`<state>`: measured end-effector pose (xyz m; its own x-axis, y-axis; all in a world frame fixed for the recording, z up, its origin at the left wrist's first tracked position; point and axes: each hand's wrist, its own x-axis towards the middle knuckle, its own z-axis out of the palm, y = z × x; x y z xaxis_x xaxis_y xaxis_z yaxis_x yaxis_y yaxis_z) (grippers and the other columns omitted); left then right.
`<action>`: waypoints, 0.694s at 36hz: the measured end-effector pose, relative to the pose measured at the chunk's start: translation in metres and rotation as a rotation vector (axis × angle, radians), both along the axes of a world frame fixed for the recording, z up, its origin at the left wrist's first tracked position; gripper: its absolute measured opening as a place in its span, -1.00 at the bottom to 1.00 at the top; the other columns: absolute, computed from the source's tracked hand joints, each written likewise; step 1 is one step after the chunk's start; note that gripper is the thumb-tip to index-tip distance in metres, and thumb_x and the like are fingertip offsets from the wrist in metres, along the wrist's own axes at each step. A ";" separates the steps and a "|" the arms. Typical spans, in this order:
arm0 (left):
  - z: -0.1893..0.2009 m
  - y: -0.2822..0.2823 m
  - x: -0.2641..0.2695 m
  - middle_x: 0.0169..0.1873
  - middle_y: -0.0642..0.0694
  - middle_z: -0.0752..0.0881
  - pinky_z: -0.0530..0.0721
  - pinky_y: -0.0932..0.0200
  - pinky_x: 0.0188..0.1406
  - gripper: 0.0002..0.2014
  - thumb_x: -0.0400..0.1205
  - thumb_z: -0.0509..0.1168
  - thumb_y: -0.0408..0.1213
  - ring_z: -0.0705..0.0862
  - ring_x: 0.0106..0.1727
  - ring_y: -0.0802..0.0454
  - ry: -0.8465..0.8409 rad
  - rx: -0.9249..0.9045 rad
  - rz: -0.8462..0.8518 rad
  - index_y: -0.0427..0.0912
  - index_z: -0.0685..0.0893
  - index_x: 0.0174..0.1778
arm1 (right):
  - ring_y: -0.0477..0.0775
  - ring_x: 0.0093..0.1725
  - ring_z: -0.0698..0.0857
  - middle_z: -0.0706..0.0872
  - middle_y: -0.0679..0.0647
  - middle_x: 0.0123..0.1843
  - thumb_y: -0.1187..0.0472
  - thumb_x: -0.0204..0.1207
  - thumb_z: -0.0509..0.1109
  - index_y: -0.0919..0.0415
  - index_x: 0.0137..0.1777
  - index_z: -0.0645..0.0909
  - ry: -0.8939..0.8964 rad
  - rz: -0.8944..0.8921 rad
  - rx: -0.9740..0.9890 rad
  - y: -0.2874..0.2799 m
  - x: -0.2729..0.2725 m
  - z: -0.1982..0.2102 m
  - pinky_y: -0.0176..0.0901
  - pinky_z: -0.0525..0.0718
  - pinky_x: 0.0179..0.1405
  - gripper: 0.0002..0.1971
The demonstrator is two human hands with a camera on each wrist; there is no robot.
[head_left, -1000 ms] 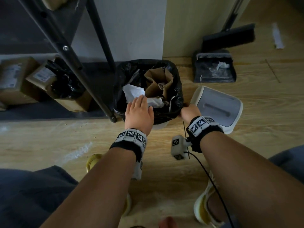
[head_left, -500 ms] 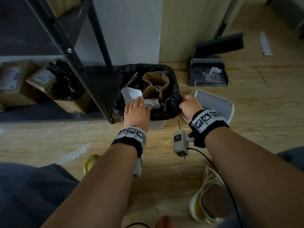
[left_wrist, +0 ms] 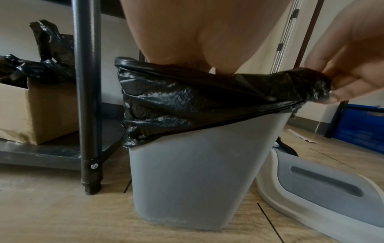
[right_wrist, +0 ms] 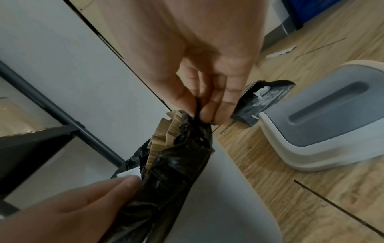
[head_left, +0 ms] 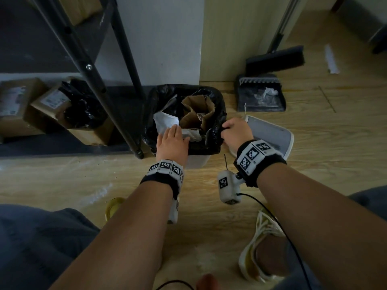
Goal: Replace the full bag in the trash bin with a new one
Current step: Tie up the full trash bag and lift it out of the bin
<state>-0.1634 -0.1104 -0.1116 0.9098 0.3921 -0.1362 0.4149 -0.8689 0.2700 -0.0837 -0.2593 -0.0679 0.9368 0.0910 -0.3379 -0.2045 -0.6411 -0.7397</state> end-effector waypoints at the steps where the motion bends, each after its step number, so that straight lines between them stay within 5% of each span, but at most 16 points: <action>1: 0.000 0.000 0.001 0.66 -0.09 0.17 0.03 -0.01 0.69 -0.44 0.78 -0.09 -0.01 0.09 0.69 0.00 0.001 0.001 0.000 -0.20 0.13 0.67 | 0.15 0.05 0.70 0.69 0.06 0.03 0.32 0.48 0.30 0.04 0.03 0.57 -0.018 0.015 -0.013 0.000 0.001 0.000 0.07 0.71 0.14 -0.80; 8: -0.001 0.000 0.004 0.65 -0.13 0.20 0.13 -0.07 0.66 -0.46 0.78 -0.04 -0.04 0.17 0.67 -0.05 0.001 0.000 -0.007 -0.22 0.18 0.65 | 0.07 -0.05 0.70 0.69 0.03 -0.05 0.39 0.49 0.27 0.01 -0.14 0.62 -0.147 0.110 0.023 0.007 -0.001 -0.002 -0.19 0.63 -0.20 -0.76; 11: 0.000 -0.001 0.004 0.65 -0.11 0.19 0.13 -0.05 0.66 -0.46 0.77 -0.02 -0.05 0.16 0.67 -0.04 0.003 0.016 -0.050 -0.20 0.17 0.65 | 0.03 0.01 0.69 0.74 0.03 0.00 0.43 0.56 0.20 0.04 -0.17 0.73 -0.171 0.156 0.054 0.012 -0.003 0.005 -0.24 0.59 -0.11 -0.66; 17: 0.006 0.000 -0.002 0.59 -0.11 0.32 0.22 -0.04 0.62 -0.53 0.77 -0.05 -0.10 0.30 0.60 -0.06 -0.061 0.071 -0.123 -0.20 0.33 0.57 | 0.14 0.35 0.58 0.61 0.12 0.37 0.47 0.53 0.21 0.16 0.24 0.70 -0.320 0.374 -0.206 0.020 -0.004 0.022 -0.09 0.57 0.35 -0.60; 20: 0.012 -0.002 -0.006 0.40 -0.09 0.57 0.40 0.00 0.47 -0.58 0.73 -0.03 -0.05 0.51 0.41 -0.07 -0.159 0.103 -0.127 -0.14 0.55 0.38 | 0.21 0.27 0.62 0.61 0.17 0.30 0.42 0.54 0.25 0.19 0.20 0.71 -0.447 0.432 -0.321 0.022 -0.004 0.022 -0.04 0.62 0.23 -0.68; 25: 0.021 -0.002 -0.009 0.20 -0.04 0.70 0.46 0.04 0.38 -0.45 0.62 0.09 0.25 0.59 0.31 -0.04 -0.173 0.173 -0.210 -0.08 0.67 0.27 | 0.17 0.17 0.67 0.68 0.15 0.23 0.25 0.61 0.23 0.14 0.10 0.75 -0.466 0.262 -0.251 0.022 0.000 0.031 -0.08 0.62 0.10 -0.74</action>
<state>-0.1726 -0.1123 -0.0909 0.9771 0.1975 0.0796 0.1828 -0.9697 0.1618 -0.0833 -0.2373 -0.0368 0.9487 0.3097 0.0632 0.2945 -0.7935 -0.5326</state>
